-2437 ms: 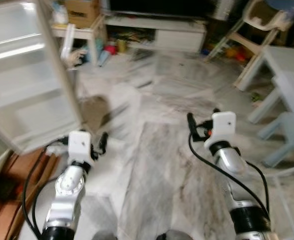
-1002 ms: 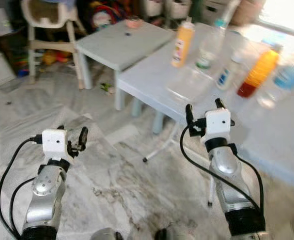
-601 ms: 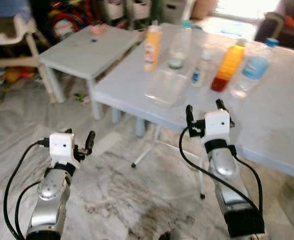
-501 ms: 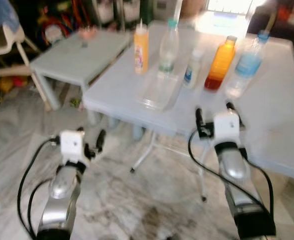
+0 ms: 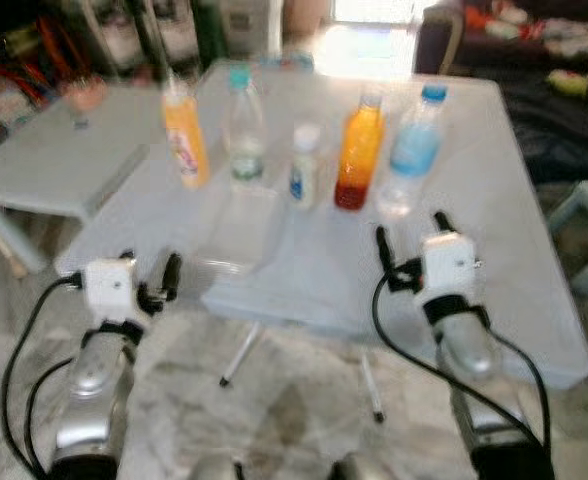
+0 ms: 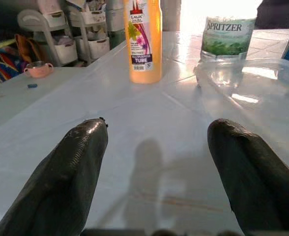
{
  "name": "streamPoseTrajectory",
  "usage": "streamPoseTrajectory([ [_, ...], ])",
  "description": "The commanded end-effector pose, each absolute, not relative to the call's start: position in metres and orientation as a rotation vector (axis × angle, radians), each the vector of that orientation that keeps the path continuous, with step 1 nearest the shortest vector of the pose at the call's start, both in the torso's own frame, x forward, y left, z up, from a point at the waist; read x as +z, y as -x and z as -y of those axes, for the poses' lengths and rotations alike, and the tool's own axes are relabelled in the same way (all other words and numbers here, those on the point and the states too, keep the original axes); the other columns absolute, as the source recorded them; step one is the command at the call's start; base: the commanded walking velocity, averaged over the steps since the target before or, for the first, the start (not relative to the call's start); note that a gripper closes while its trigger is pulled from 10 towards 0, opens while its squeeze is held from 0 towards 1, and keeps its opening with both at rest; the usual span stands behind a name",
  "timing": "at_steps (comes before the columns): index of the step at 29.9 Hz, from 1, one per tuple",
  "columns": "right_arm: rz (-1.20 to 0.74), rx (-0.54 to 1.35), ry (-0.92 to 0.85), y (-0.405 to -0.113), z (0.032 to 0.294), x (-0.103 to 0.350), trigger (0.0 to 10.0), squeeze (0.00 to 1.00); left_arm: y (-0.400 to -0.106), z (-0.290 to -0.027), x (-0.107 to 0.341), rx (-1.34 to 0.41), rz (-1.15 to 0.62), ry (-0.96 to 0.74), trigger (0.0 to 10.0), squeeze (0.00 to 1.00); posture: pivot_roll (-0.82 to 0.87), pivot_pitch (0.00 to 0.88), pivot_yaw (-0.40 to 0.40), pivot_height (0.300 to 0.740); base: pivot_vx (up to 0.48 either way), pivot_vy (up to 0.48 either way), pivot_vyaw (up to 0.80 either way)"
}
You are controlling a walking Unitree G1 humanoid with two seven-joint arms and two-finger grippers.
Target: Restocking fridge
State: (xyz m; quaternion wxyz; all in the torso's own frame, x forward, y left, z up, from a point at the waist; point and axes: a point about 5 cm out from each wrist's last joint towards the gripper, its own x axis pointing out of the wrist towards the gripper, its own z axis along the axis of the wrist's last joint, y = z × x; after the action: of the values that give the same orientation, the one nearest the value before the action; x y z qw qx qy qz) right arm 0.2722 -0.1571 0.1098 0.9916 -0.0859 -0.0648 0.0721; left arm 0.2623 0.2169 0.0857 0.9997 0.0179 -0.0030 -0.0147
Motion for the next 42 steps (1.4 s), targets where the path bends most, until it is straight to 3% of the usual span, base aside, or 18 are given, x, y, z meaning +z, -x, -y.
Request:
streamPoseTrajectory([
  [1,0.158,0.203,0.138,-0.272,0.145,0.117,10.0,0.00,-0.259,-0.227,0.087,0.008,0.008,-0.053,10.0,0.00,0.08,0.028,0.020,0.740,0.000,0.000,0.00],
  [6,0.113,0.235,-0.047,-0.277,0.134,0.118,10.0,0.00,-0.251,-0.236,0.086,0.053,-0.002,-0.055,10.0,0.00,0.09,0.035,0.034,0.740,0.000,0.000,0.00],
  [16,0.109,0.235,-0.037,-0.279,0.134,0.119,10.0,0.00,-0.251,-0.233,0.084,0.038,-0.014,-0.069,10.0,0.00,0.09,0.040,0.030,0.740,0.000,0.186,0.00],
  [21,0.134,0.217,-0.010,-0.283,0.138,0.125,10.0,0.00,-0.254,-0.224,0.085,0.009,-0.007,-0.072,10.0,0.00,0.09,0.041,0.030,0.740,0.109,0.410,-0.80],
  [30,0.147,0.216,0.022,-0.286,0.138,0.128,10.0,0.00,-0.252,-0.214,0.081,-0.028,-0.016,-0.069,10.0,0.00,0.09,0.040,0.021,0.740,0.480,0.000,0.00],
  [42,0.135,0.161,0.066,-0.288,0.146,0.127,10.0,0.00,-0.236,-0.214,0.070,0.001,-0.072,-0.038,10.0,0.00,0.09,0.044,0.015,0.740,0.000,0.000,0.00],
])
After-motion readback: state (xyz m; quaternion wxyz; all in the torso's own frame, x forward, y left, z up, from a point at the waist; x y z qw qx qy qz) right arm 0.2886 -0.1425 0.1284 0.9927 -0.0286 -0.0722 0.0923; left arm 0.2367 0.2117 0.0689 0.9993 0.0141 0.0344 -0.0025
